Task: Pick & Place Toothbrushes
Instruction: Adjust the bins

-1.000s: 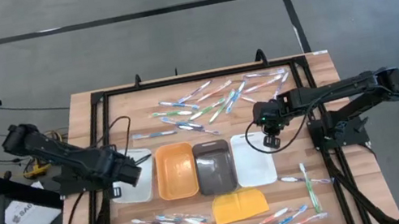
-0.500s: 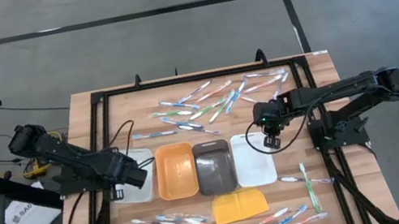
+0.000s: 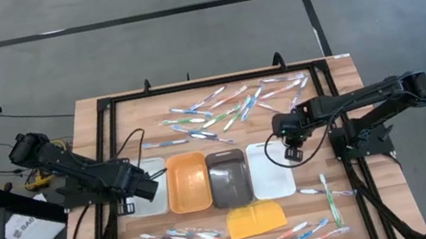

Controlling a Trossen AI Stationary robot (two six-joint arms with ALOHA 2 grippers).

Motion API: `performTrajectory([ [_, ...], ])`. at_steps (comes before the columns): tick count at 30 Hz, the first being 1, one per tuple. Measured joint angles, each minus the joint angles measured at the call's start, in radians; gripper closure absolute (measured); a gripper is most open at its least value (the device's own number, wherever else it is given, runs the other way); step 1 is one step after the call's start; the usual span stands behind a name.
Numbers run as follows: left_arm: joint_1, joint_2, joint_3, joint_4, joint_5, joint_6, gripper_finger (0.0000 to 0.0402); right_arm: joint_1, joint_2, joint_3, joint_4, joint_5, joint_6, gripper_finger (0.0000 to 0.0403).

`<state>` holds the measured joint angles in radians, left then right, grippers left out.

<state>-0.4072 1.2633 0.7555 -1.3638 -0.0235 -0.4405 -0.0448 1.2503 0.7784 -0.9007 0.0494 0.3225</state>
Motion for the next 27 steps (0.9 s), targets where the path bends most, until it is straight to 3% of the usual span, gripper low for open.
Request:
performTrajectory([
  [27, 0.075, 0.0, 0.0, 0.136, -0.039, 0.129, 0.04, 0.077, 0.0, 0.0, -0.045, 0.001, 0.097, 0.0403],
])
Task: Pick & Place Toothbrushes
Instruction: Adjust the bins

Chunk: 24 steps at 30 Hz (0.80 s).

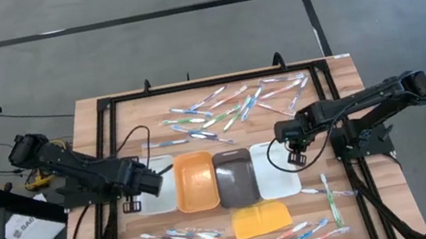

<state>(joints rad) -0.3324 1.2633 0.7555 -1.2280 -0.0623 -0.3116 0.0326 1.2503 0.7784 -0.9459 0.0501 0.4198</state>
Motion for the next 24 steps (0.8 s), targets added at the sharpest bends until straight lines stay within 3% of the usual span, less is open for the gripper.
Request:
performTrajectory([
  [18, 0.025, 0.0, 0.002, 0.101, 0.0, 0.046, 0.04, 0.0, 0.0, 0.0, -0.119, 0.003, 0.008, 0.0403],
  [24, 0.054, 0.0, 0.002, 0.128, -0.001, 0.073, 0.04, 0.0, -0.012, -0.063, -0.119, 0.003, 0.027, 0.0403],
])
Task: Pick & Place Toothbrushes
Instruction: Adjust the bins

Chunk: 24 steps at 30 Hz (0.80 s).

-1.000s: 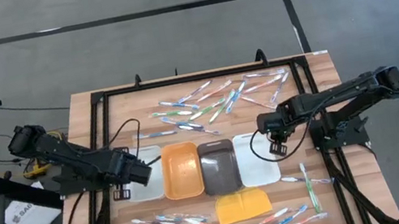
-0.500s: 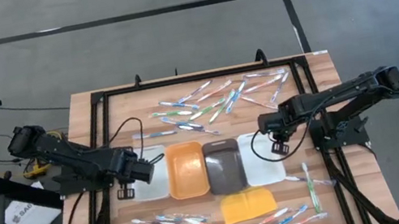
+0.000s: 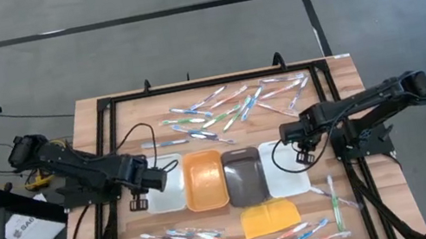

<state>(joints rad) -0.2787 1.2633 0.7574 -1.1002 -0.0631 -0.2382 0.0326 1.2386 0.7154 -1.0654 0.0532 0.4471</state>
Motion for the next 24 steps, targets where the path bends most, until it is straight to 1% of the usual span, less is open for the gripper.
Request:
performTrajectory([
  [5, 0.026, 0.0, 0.021, 0.015, -0.002, 0.026, 0.04, 0.0, -0.036, -0.052, 0.002, 0.0, 0.034, 0.0403],
  [10, 0.046, 0.0, 0.064, 0.033, -0.02, 0.051, 0.04, 0.0, -0.095, -0.055, 0.004, 0.0, 0.044, 0.0403],
  [15, 0.063, 0.004, 0.073, 0.061, -0.021, 0.071, 0.04, 0.0, -0.161, -0.056, 0.001, 0.008, 0.049, 0.0403],
  [19, 0.065, 0.007, 0.074, 0.053, -0.087, 0.07, 0.04, 0.0, -0.197, -0.056, -0.009, 0.046, 0.068, 0.0403],
  [24, 0.065, 0.001, 0.12, -0.04, -0.184, 0.034, 0.04, 0.0, -0.219, -0.056, -0.029, 0.084, 0.077, 0.0403],
])
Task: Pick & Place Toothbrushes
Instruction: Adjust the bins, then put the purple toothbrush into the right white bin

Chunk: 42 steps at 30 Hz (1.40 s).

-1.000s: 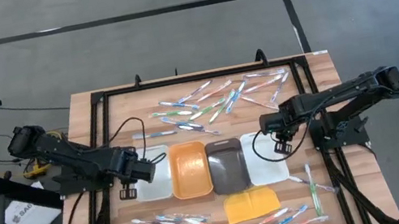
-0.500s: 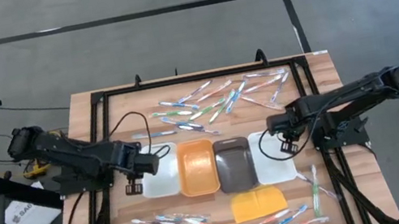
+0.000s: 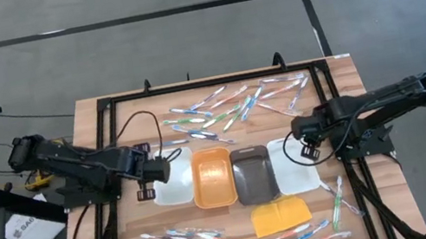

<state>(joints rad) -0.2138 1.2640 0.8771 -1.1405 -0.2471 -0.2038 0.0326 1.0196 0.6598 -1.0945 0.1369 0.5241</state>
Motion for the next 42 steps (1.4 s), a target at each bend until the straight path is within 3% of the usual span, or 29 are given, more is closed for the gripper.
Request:
performTrajectory([
  [8, -0.001, 0.0, 0.026, -0.01, 0.007, -0.019, 0.04, 0.0, 0.0, 0.0, 0.002, 0.0, 0.009, 0.0403],
  [15, 0.006, 0.0, 0.026, -0.005, -0.215, -0.006, 0.04, -0.009, 0.0, 0.001, -0.001, 0.078, 0.009, 0.0403],
  [23, 0.041, -0.016, 0.026, 0.076, -0.271, 0.043, 0.04, -0.016, 0.0, 0.053, -0.002, 0.164, -0.006, 0.0403],
  [33, 0.035, -0.169, 0.025, 0.348, -0.266, 0.104, 0.04, 0.007, 0.0, 0.125, 0.059, 0.262, -0.077, 0.0403],
  [42, 0.035, -0.284, 0.025, 0.584, -0.158, 0.205, 0.0398, 0.015, -0.051, 0.127, 0.192, 0.283, -0.134, 0.0403],
])
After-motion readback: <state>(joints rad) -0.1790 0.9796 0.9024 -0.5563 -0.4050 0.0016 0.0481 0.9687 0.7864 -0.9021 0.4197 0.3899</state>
